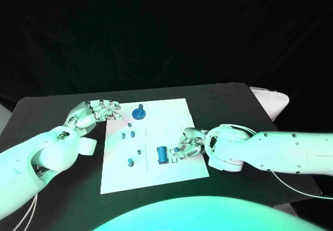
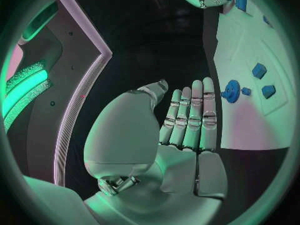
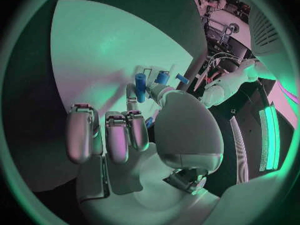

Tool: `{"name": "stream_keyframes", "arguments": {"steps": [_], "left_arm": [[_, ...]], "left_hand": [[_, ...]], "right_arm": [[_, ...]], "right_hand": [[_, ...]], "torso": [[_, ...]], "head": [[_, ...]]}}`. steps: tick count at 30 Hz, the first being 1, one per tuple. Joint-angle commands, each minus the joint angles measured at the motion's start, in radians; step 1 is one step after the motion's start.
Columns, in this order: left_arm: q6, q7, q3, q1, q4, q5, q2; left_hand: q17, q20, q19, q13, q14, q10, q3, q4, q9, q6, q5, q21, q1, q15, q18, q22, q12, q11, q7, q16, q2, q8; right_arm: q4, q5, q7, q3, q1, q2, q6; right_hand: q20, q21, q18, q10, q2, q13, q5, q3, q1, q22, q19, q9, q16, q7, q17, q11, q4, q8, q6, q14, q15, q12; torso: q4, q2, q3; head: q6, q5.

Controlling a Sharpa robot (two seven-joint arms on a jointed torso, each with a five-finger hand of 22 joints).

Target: Assemble the parts on the task board

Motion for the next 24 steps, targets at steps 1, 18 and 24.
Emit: {"name": "stream_keyframes", "arguments": {"steps": [1,18,24], "left_arm": [[0.020,0.000,0.000,0.000,0.003,-0.007,0.000],[0.024,-0.006,0.000,0.000,0.005,-0.008,-0.004],[0.026,-0.008,0.000,0.000,0.006,-0.008,-0.007]], "left_hand": [[0.001,0.006,0.003,0.000,-0.005,-0.007,0.001,-0.004,-0.001,-0.005,0.002,-0.004,0.008,-0.001,-0.004,-0.001,0.005,0.000,0.002,0.003,0.002,0.004],[0.001,0.006,0.003,0.000,-0.006,-0.008,0.000,-0.003,-0.001,-0.006,0.001,-0.004,0.007,-0.001,-0.005,-0.002,0.004,0.000,0.003,0.002,0.002,0.004],[0.001,0.007,0.003,0.000,-0.006,-0.009,0.000,-0.003,-0.001,-0.007,0.001,-0.005,0.006,0.000,-0.005,-0.002,0.004,0.001,0.003,0.002,0.003,0.004]], "right_arm": [[-0.002,0.003,-0.032,0.000,-0.002,0.007,-0.013],[0.000,0.010,-0.035,0.000,-0.005,0.034,0.030],[-0.001,0.010,-0.038,0.000,-0.006,0.036,0.035]], "right_hand": [[-0.008,0.003,-0.018,0.066,-0.001,0.215,-0.006,-0.008,-0.008,0.216,0.080,-0.002,0.004,-0.001,0.263,-0.005,0.001,0.001,0.005,0.106,-0.006,0.007],[-0.008,0.007,-0.018,0.069,-0.001,0.218,-0.030,-0.034,-0.029,0.217,0.080,-0.009,0.003,-0.001,0.263,-0.005,0.011,0.004,0.006,0.106,-0.005,0.012],[-0.008,0.007,-0.018,0.069,-0.001,0.218,-0.030,-0.034,-0.030,0.217,0.080,-0.009,0.004,-0.001,0.263,-0.005,0.011,0.005,0.006,0.106,-0.005,0.013]], "torso": [[-0.0001,0.000,0.0004],[0.0006,0.000,-0.0003],[-0.0007,-0.001,-0.0006]], "head": [[-0.001,0.005],[-0.001,0.014],[-0.001,0.013]]}}
